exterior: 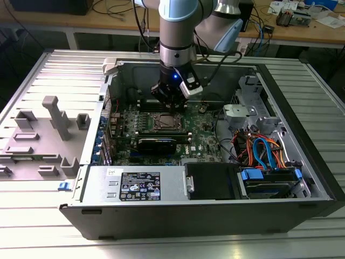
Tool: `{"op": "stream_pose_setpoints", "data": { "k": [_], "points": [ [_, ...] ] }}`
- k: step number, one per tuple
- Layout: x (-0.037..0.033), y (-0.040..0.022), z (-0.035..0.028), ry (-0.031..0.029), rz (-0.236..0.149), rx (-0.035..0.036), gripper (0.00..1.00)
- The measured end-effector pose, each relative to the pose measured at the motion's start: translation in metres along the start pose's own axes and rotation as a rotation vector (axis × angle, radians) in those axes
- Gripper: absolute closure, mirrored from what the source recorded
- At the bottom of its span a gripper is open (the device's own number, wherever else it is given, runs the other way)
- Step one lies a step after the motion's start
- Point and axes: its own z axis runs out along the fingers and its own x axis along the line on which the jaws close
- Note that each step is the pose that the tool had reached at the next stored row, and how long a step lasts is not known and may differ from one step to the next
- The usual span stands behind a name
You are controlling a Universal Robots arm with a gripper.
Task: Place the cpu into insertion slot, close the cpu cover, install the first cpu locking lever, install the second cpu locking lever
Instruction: 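Install the first cpu locking lever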
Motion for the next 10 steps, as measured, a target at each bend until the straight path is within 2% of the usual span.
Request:
{"op": "stream_pose_setpoints", "data": {
  "k": [6,10],
  "points": [
    [-0.0001,0.0,0.0024,-0.0002,0.0,-0.0004,0.89],
    [-0.0002,0.0002,0.0006,-0.0007,0.0,-0.0026,0.89]
  ]
}}
